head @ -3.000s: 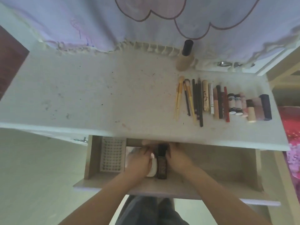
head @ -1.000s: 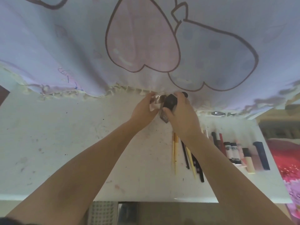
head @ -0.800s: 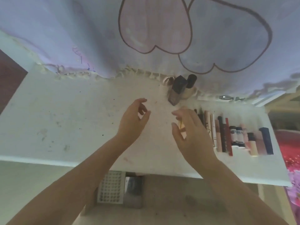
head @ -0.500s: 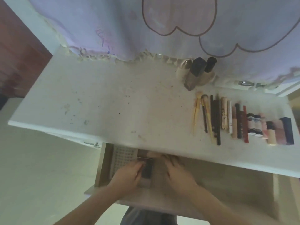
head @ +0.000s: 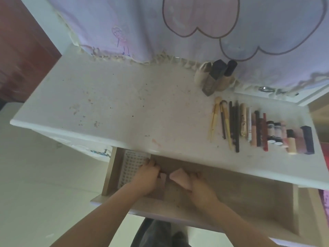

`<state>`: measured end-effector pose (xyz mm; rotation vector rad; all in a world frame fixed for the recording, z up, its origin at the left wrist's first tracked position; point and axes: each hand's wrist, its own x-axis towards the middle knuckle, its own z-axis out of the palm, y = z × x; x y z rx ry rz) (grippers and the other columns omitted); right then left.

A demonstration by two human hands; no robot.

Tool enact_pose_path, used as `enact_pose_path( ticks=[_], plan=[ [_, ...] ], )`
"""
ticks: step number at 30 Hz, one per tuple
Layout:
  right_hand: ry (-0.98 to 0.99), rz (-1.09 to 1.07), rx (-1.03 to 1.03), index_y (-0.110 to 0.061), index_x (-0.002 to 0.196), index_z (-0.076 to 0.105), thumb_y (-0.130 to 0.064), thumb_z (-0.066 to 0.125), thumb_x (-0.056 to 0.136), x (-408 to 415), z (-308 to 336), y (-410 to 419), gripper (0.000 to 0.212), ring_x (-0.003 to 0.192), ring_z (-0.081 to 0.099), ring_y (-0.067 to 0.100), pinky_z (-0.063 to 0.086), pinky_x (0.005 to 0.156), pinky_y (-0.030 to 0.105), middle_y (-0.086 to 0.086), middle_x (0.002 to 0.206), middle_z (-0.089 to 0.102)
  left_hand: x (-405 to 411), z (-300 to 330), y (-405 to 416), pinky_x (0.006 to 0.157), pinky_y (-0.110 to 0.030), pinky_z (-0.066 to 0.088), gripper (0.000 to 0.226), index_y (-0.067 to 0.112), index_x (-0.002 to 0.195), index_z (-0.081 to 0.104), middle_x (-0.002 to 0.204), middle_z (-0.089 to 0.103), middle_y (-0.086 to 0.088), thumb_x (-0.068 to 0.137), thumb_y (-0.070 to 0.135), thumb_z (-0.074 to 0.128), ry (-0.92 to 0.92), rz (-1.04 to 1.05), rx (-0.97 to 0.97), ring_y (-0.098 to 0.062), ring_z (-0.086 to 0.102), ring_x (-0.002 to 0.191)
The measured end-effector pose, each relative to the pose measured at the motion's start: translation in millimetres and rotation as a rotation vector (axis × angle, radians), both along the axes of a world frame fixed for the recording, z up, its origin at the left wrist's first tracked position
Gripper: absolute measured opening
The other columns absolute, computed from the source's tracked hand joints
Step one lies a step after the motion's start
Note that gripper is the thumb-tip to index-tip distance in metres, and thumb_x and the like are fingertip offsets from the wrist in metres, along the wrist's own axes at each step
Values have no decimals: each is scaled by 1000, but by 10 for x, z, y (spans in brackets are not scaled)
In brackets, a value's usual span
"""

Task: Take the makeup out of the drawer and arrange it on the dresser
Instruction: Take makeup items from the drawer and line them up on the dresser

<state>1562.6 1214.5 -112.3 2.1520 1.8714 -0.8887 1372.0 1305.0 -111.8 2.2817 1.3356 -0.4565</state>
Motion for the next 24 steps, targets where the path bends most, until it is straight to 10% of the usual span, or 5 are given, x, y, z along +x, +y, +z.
enact_pose_path(
  ticks=[10,14,18,22,24],
  plan=[
    [868,-412,153,-40,103,52,-34,57,91,496,1476,75,14,92,64,0,53,73,20,-12,105,66,-198,1021,157,70,-4,40,22,46,86,58,84,64,29,84,26,67,-549,129,-314,12,58,82],
    [821,-505,420,-27,111,52,-12,52,90,663,1645,814,26,100,58,-5,48,85,22,-26,101,62,103,1521,635,64,-2,45,19,42,92,61,85,68,30,88,24,65,-795,330,-274,10,63,79],
    [625,-550,539,-22,119,51,-21,53,91,666,1548,1567,28,98,60,29,50,84,45,14,106,63,568,1590,1178,67,-23,53,15,31,103,62,84,70,11,89,25,63,-890,525,-250,-4,66,79],
    [503,-502,654,-21,121,53,-27,51,93,628,1366,2020,29,75,59,16,42,64,10,1,83,62,899,1370,1430,71,-37,57,16,17,104,60,90,68,-6,89,21,61,-834,623,-270,-24,66,81],
    [470,-491,658,-20,118,53,-28,50,94,609,1266,2136,26,74,58,18,43,66,18,1,81,62,945,1236,1442,70,-36,55,19,14,106,57,95,66,-7,89,24,59,-816,711,-282,-23,64,81]
  ],
)
